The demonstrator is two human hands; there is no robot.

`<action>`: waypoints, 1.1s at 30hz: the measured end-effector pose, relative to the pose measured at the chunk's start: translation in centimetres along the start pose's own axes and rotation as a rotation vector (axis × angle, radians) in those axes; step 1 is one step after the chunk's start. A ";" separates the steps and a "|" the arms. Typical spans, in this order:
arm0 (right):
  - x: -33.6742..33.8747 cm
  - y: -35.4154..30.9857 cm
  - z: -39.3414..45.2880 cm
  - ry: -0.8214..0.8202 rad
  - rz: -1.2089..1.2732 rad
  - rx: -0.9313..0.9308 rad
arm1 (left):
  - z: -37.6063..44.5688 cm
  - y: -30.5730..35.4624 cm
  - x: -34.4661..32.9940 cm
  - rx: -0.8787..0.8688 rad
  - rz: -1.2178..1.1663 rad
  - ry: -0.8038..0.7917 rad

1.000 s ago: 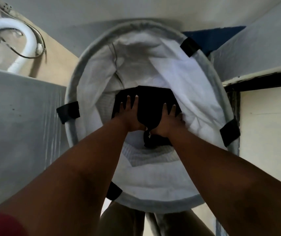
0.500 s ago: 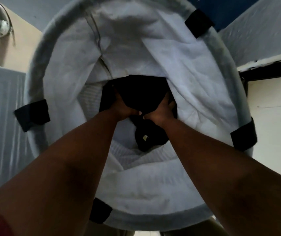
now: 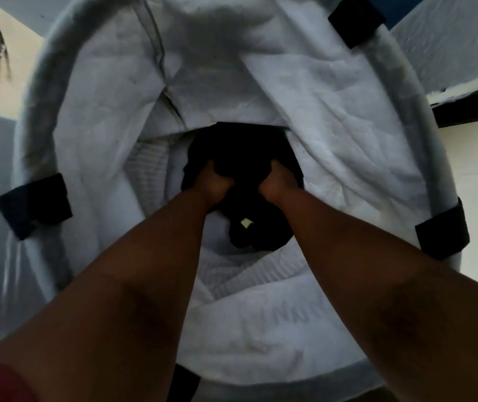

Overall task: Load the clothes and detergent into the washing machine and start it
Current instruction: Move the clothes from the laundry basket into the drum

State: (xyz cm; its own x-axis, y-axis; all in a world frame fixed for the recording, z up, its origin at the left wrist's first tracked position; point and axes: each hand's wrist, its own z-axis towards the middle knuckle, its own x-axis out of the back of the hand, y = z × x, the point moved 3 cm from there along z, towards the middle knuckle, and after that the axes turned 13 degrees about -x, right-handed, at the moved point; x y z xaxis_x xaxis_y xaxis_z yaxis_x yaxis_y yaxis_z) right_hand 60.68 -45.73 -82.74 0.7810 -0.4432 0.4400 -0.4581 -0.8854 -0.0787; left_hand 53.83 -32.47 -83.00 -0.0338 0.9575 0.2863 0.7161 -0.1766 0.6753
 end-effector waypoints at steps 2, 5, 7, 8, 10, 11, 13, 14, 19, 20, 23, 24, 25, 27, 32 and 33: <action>0.8 0.1 -1.9 -0.010 -0.025 0.000 | -1.3 0.5 0.2 0.021 -0.022 -0.012; 2.1 0.5 -5.9 0.025 -0.028 0.004 | -4.5 2.5 1.2 0.038 -0.035 0.003; 3.2 0.4 -10.0 0.054 0.049 0.027 | -7.5 4.9 2.6 0.015 -0.025 0.008; 3.9 0.4 -12.2 0.070 0.084 0.034 | -9.2 6.3 3.3 -0.002 -0.021 0.014; 5.6 0.6 -17.0 0.104 0.128 0.049 | -13.0 9.3 4.7 -0.028 -0.063 0.021; 6.6 0.7 -19.9 0.112 0.151 0.058 | -15.2 10.8 5.5 -0.036 -0.077 0.032; 9.1 0.6 -26.1 0.131 0.176 0.082 | -19.7 14.6 7.5 -0.075 -0.090 0.049; 10.1 0.7 -28.7 0.134 0.179 0.096 | -21.7 16.2 8.2 -0.099 -0.089 0.044; 16.4 -0.1 -43.4 0.165 0.220 0.190 | -34.3 26.5 13.6 -0.200 -0.083 0.063; 17.5 -0.2 -46.1 0.168 0.239 0.223 | -36.5 28.6 14.6 -0.233 -0.061 0.054; 20.2 -0.9 -54.3 0.192 0.234 0.326 | -43.5 34.2 18.2 -0.324 0.009 0.057; 20.7 -1.2 -56.0 0.187 0.226 0.352 | -45.1 35.4 19.1 -0.325 -0.014 0.065; 21.3 -1.5 -58.6 0.181 0.217 0.385 | -47.5 36.6 20.2 -0.330 -0.045 0.079; 22.1 -1.6 -63.7 0.181 0.199 0.442 | -52.6 38.3 22.2 -0.368 -0.094 0.112; 23.0 -2.1 -76.2 0.198 0.265 0.618 | -65.1 41.7 26.7 -0.564 -0.054 0.333; 22.9 -2.2 -78.8 0.189 0.288 0.651 | -67.7 42.3 27.7 -0.597 -0.037 0.391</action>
State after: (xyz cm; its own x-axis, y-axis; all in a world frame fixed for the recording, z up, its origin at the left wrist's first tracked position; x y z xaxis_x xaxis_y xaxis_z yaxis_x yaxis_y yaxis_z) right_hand 46.13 -42.91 -1.96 0.5545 -0.6911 0.4637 -0.2437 -0.6676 -0.7035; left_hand 35.98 -28.81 -0.50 -0.3789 0.8331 0.4030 0.2092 -0.3471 0.9142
